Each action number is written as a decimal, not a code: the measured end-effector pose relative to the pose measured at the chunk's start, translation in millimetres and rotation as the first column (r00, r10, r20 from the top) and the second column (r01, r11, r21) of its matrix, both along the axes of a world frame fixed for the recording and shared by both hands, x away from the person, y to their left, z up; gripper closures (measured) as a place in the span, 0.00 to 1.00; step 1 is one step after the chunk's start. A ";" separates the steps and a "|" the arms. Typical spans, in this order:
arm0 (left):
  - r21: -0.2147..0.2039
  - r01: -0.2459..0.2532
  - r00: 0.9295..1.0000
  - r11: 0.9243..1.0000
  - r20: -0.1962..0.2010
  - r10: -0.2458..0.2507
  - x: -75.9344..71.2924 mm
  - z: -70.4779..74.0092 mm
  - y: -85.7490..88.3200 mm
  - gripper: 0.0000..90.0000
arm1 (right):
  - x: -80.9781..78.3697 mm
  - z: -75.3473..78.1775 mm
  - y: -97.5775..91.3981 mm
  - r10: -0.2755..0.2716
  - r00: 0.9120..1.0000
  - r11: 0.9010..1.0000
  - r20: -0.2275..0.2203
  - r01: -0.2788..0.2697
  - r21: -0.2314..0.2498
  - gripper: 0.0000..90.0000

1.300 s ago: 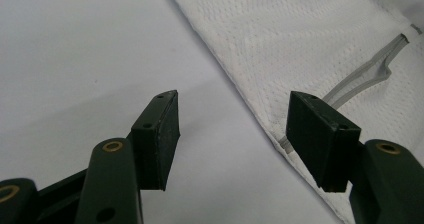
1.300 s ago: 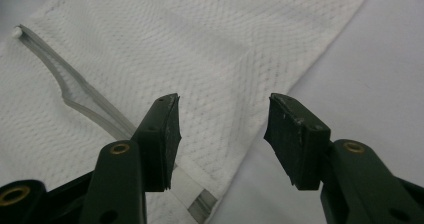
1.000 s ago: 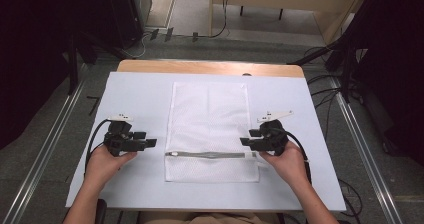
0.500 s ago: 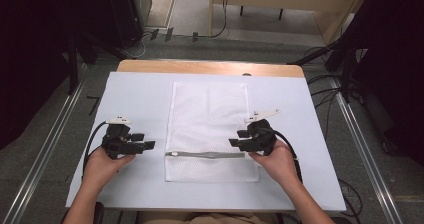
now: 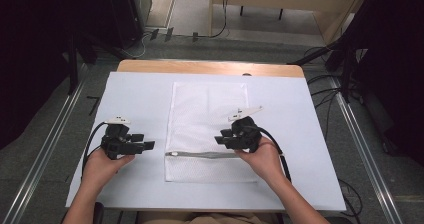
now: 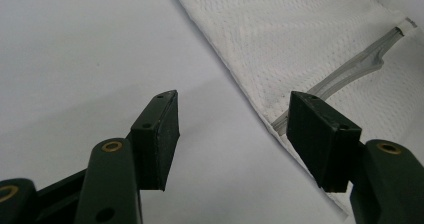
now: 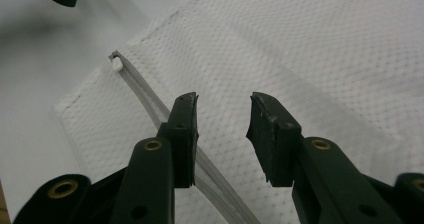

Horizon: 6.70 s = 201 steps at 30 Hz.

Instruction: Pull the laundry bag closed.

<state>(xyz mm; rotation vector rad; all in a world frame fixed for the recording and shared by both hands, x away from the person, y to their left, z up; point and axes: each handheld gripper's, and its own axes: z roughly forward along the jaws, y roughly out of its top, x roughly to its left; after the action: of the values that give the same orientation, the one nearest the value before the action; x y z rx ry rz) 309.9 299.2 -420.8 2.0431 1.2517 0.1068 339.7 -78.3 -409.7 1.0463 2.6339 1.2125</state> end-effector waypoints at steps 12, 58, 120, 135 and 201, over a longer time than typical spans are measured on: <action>0.004 0.000 1.000 1.000 0.003 0.000 -0.1 -0.4 0.6 0.43 | -5.0 -5.1 33.1 0.064 0.998 0.998 -0.010 -0.064 -0.007 0.78; 0.004 0.000 1.000 1.000 0.006 0.000 11.7 0.2 4.0 0.43 | -8.8 -33.9 112.1 0.149 0.987 0.989 -0.056 -0.150 -0.009 0.87; -0.001 0.042 0.999 0.999 0.013 -0.042 7.1 1.4 1.2 0.45 | -9.4 -46.1 127.4 0.209 0.977 0.976 -0.052 -0.205 0.065 0.98; -0.022 0.226 0.972 0.974 -0.060 -0.227 -2.7 -5.8 -24.7 0.45 | -1.3 -29.5 115.4 0.217 0.975 0.973 -0.052 -0.212 0.090 0.98; -0.103 0.287 0.940 0.952 -0.159 -0.301 8.9 -19.3 -54.0 0.98 | -2.9 -19.9 114.0 0.293 0.955 0.952 -0.035 -0.288 0.105 0.98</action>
<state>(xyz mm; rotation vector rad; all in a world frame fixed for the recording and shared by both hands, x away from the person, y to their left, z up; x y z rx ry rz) 318.8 245.2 -440.0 2.1817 1.0175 -0.2620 336.8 35.7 -429.6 0.7247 2.8712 1.4003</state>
